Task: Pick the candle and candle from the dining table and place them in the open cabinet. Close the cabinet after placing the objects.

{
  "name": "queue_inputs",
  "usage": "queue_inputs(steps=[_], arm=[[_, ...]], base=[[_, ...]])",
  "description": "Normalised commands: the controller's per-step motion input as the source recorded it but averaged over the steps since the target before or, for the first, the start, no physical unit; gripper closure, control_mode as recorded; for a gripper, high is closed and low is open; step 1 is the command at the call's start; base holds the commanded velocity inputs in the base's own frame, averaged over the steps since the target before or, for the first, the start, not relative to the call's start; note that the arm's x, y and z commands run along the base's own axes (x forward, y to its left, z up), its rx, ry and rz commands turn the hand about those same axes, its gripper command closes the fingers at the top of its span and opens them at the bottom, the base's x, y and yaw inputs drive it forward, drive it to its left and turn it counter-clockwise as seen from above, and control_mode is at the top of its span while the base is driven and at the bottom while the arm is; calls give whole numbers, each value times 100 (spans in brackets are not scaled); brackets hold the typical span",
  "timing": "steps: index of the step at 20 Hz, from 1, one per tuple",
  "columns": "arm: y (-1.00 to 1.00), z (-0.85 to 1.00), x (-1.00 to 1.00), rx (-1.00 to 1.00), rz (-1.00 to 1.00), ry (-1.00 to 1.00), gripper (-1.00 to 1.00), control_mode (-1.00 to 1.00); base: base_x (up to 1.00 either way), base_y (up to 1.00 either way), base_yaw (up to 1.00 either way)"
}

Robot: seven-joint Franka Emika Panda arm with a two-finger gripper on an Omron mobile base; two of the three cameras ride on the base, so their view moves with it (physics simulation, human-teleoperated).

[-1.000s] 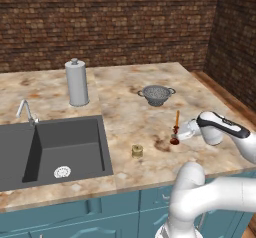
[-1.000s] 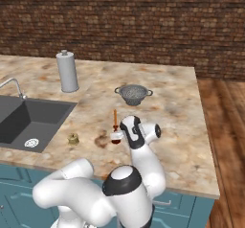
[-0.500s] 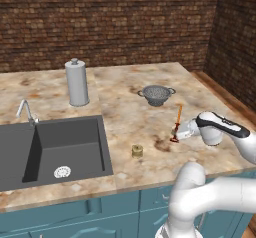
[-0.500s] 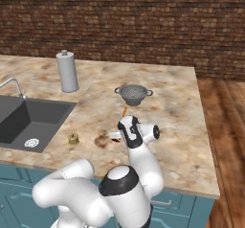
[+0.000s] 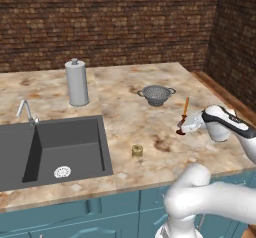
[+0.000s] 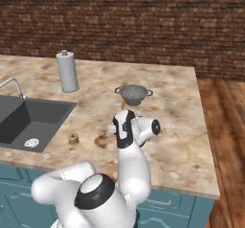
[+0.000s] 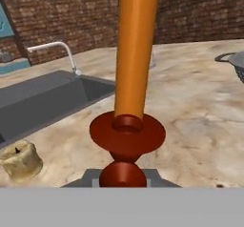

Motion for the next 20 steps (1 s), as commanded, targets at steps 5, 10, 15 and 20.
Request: queue_inputs(steps=[5,10,15,20], arm=[[0,65,-60,-4,-16,-9,100,-100],[0,57,-81,0,-19,-7,100,-100],[1,49,-80,-1,-18,0,100,-100],[23,51,-74,-9,-15,0,100,-100]], base=[[0,0,0],[0,0,0],[0,0,0],[0,0,0]])
